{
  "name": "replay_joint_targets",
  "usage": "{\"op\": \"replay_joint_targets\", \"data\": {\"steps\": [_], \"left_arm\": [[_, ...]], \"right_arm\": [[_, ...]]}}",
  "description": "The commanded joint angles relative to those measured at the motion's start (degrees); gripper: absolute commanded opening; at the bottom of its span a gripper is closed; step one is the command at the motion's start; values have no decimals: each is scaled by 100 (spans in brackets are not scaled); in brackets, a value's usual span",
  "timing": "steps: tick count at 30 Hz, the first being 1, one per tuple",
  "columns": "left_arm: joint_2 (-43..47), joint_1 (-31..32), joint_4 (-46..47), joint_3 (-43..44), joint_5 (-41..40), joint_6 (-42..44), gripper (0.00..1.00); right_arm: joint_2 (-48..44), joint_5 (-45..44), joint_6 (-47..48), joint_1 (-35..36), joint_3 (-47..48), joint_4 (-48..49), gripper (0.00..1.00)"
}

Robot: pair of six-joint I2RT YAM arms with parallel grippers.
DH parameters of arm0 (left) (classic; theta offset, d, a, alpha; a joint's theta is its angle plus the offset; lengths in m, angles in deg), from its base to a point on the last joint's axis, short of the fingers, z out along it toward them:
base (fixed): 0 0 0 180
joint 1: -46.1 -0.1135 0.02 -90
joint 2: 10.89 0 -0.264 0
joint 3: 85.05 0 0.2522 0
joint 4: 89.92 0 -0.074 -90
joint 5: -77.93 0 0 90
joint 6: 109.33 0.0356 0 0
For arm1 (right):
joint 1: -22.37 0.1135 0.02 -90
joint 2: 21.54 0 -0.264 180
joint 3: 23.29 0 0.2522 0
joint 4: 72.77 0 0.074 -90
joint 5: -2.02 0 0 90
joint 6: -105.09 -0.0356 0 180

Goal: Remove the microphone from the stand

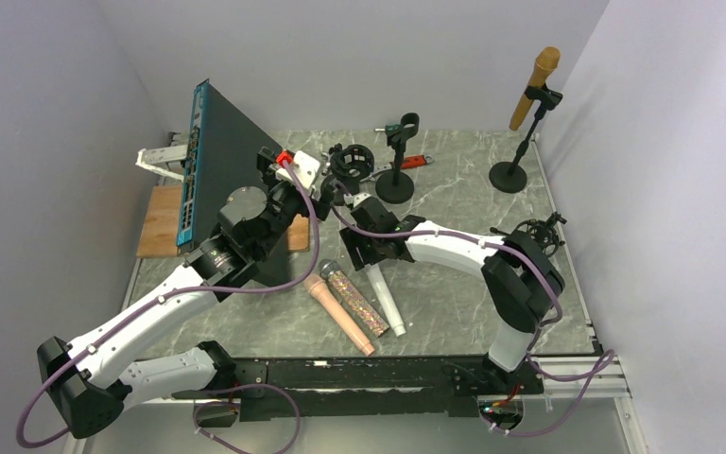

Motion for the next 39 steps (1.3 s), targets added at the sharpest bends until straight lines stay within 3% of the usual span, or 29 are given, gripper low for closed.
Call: {"op": "replay_joint_targets", "data": {"steps": [1, 8, 19, 25, 29, 39], "left_arm": [[25, 24, 211, -15, -48, 68, 99], [75, 23, 202, -11, -46, 50, 99], [173, 40, 205, -9, -69, 50, 99], [205, 84, 223, -28, -112, 98, 99], [218, 92, 218, -26, -87, 94, 99], [223, 108, 248, -44, -108, 112, 99]], "right_arm": [[-389, -137, -128, 19, 100, 74, 67], [-1118, -412, -204, 24, -142, 124, 68], [-2980, -1218, -337, 25, -1112, 832, 77], [-3953, -2453, -176, 5, -1572, 920, 90], [-4376, -3473, 144, -10, -1458, 766, 100], [-4182, -4973, 1553, -213, -210, 851, 100]]}}
